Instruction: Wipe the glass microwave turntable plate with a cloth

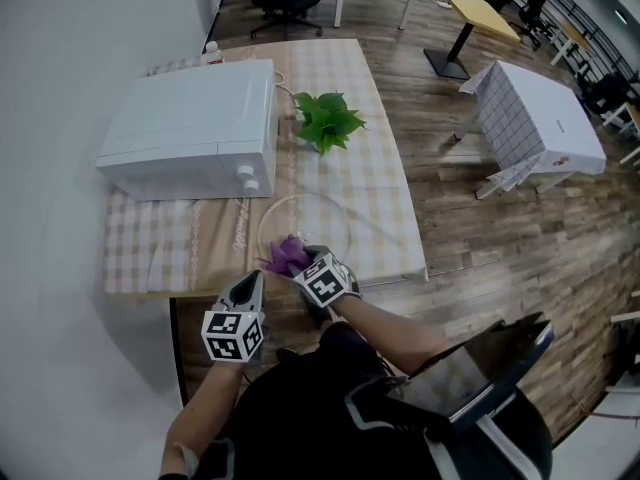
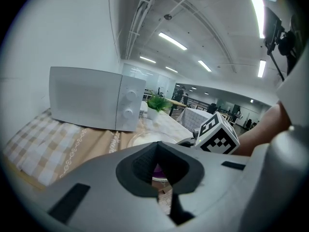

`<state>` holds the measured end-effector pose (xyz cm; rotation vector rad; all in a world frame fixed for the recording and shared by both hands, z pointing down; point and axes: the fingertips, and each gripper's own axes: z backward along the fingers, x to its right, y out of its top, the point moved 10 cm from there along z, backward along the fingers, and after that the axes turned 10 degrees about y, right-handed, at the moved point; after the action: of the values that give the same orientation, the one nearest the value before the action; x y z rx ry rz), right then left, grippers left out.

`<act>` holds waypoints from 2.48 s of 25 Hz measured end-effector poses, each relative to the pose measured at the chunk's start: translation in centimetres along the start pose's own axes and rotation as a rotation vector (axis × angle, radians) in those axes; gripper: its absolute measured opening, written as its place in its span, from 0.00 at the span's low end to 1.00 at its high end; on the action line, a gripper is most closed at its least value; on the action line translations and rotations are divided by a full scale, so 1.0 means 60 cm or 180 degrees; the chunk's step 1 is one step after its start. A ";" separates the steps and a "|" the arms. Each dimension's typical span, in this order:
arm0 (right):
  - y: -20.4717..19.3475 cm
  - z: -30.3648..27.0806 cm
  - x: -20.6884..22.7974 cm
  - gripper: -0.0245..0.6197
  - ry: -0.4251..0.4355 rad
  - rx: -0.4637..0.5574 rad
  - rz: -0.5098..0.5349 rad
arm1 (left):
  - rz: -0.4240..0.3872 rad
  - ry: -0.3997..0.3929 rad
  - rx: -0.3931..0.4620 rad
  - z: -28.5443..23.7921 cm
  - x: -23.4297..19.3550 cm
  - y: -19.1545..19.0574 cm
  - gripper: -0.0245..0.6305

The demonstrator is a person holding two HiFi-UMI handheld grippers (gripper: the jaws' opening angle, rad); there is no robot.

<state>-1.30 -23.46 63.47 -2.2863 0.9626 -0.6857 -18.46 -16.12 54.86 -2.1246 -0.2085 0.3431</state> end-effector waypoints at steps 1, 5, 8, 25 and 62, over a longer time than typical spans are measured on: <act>-0.003 0.004 0.002 0.29 -0.0019 0.0004 -0.0015 | -0.0010 -0.0021 -0.0001 -0.002 0.003 0.000 0.04; -0.018 0.019 0.012 0.29 -0.0103 0.0023 -0.0080 | -0.0057 -0.0112 -0.0009 -0.009 0.014 0.001 0.04; -0.030 0.036 0.019 0.29 -0.0169 0.0019 -0.0156 | -0.0065 -0.0171 -0.0011 -0.013 0.024 0.001 0.04; -0.095 0.110 0.050 0.29 -0.0511 0.0111 -0.0391 | -0.0109 -0.0428 -0.0115 -0.043 0.066 -0.017 0.04; 0.144 0.300 -0.077 0.29 -0.0256 0.1805 0.0051 | -0.0388 0.0288 0.1118 0.146 -0.011 0.165 0.04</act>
<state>3.29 -19.69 43.85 -1.7882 0.6427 -0.7416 -21.76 -14.77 42.11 -1.7674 -0.2074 0.1946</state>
